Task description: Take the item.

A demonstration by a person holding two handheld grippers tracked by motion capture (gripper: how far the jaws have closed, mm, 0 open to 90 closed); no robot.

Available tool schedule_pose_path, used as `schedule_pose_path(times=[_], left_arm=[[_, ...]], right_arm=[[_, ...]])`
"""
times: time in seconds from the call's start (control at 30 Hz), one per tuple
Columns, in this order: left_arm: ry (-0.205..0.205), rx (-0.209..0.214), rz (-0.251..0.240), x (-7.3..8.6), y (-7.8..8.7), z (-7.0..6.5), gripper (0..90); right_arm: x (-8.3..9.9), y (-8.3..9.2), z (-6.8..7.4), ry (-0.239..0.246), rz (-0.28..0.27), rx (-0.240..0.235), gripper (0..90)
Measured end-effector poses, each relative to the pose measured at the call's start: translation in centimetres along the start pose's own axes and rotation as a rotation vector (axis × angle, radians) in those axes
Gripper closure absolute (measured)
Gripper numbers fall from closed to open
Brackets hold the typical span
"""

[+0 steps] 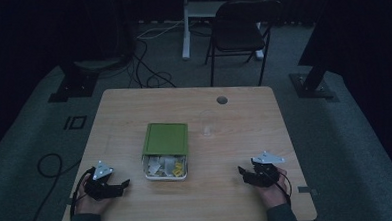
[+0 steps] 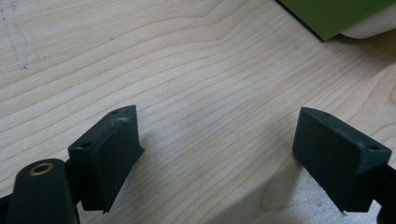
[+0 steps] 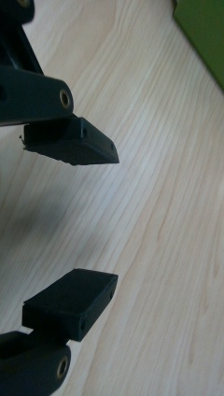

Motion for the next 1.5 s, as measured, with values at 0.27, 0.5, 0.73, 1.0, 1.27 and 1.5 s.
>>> schedule_pose_path(times=[0.27, 0.5, 0.73, 1.0, 1.27, 1.5], left_arm=[[0.0, 0.0, 0.0, 0.0, 0.0, 0.0, 15.7], [0.0, 0.001, 0.0, 0.0, 0.0, 0.0, 15.7], [0.0, 0.001, 0.0, 0.0, 0.0, 0.0, 15.7], [0.0, 0.001, 0.0, 0.0, 0.0, 0.0, 15.7], [0.0, 0.001, 0.0, 0.0, 0.0, 0.0, 15.7], [0.0, 0.001, 0.0, 0.0, 0.0, 0.0, 15.7]], right_arm=[[-0.6, 0.9, 1.4, 0.024, -0.026, -0.016, 36.4], [-1.0, 1.2, 2.2, 0.044, -0.037, -0.024, 36.6], [-1.4, 1.6, 3.5, 0.081, -0.052, -0.04, 36.6], [-1.9, 1.9, 4.6, 0.106, -0.063, -0.069, 41.3], [-2.3, 2.0, 5.5, 0.129, -0.07, -0.094, 47.3], [-2.9, 2.3, 6.6, 0.152, -0.08, -0.127, 52.6]])
Point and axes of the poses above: each handheld gripper's, and its own axes: y roughly backward along the jaws, x roughly out of its underside, z roughly to its left, the point moved 8 cm from there along -y, roughly forward along the jaws, and after that the axes turned 15 degrees about z, right-handed, at the moved point
